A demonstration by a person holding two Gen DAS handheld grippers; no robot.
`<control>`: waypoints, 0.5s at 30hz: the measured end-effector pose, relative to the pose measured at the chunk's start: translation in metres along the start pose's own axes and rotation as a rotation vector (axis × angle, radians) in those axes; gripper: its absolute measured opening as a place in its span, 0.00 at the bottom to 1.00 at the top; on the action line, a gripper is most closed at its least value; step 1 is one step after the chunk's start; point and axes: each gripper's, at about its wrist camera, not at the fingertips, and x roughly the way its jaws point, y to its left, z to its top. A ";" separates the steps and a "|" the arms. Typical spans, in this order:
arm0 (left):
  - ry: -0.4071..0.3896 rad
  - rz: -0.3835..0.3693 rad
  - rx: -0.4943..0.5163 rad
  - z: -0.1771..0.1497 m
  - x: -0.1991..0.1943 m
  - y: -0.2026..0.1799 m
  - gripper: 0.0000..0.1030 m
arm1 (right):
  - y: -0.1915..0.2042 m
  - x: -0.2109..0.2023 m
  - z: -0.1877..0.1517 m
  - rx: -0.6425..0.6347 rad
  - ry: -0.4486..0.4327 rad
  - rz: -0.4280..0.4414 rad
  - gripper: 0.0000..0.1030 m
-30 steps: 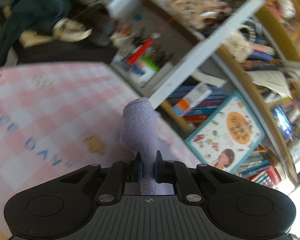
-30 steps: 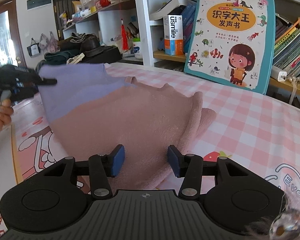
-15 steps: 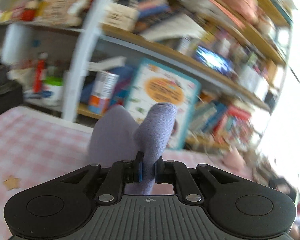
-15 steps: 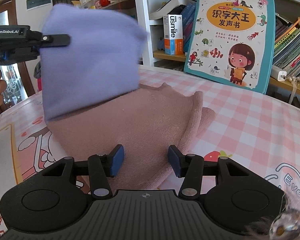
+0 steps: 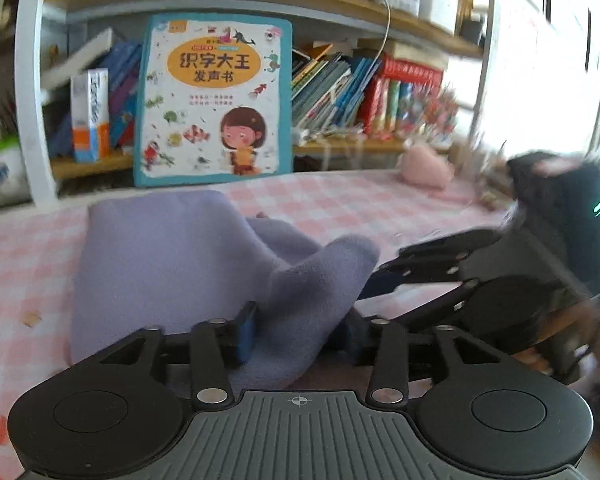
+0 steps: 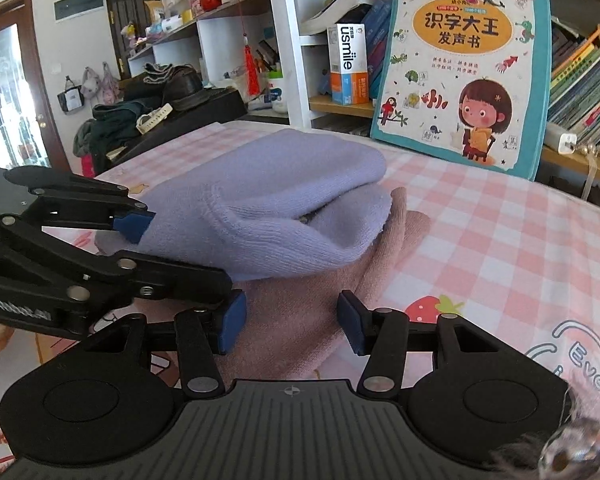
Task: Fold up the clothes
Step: 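Lift the lavender hem and fold it over the pink half with the left gripper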
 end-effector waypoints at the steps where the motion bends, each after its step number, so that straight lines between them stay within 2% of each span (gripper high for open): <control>1: -0.004 -0.037 -0.027 0.002 -0.003 0.004 0.52 | -0.003 -0.001 0.000 0.013 0.005 0.005 0.53; 3: -0.012 -0.109 -0.082 0.006 -0.009 0.012 0.59 | -0.010 -0.002 0.000 0.046 0.019 0.007 0.57; 6: -0.053 -0.210 -0.127 0.012 -0.023 0.021 0.60 | -0.023 -0.006 -0.001 0.107 0.025 0.031 0.58; 9: -0.152 -0.252 -0.146 0.021 -0.046 0.032 0.70 | -0.033 -0.014 0.000 0.140 0.007 0.041 0.58; 11: -0.235 -0.230 -0.153 0.026 -0.059 0.040 0.78 | -0.040 -0.020 0.000 0.166 -0.012 0.066 0.58; 13: -0.295 -0.169 -0.144 0.029 -0.067 0.047 0.83 | -0.044 -0.028 0.000 0.187 -0.047 0.128 0.63; 15: -0.270 -0.078 -0.127 0.030 -0.061 0.052 0.83 | -0.046 -0.035 0.001 0.199 -0.087 0.200 0.69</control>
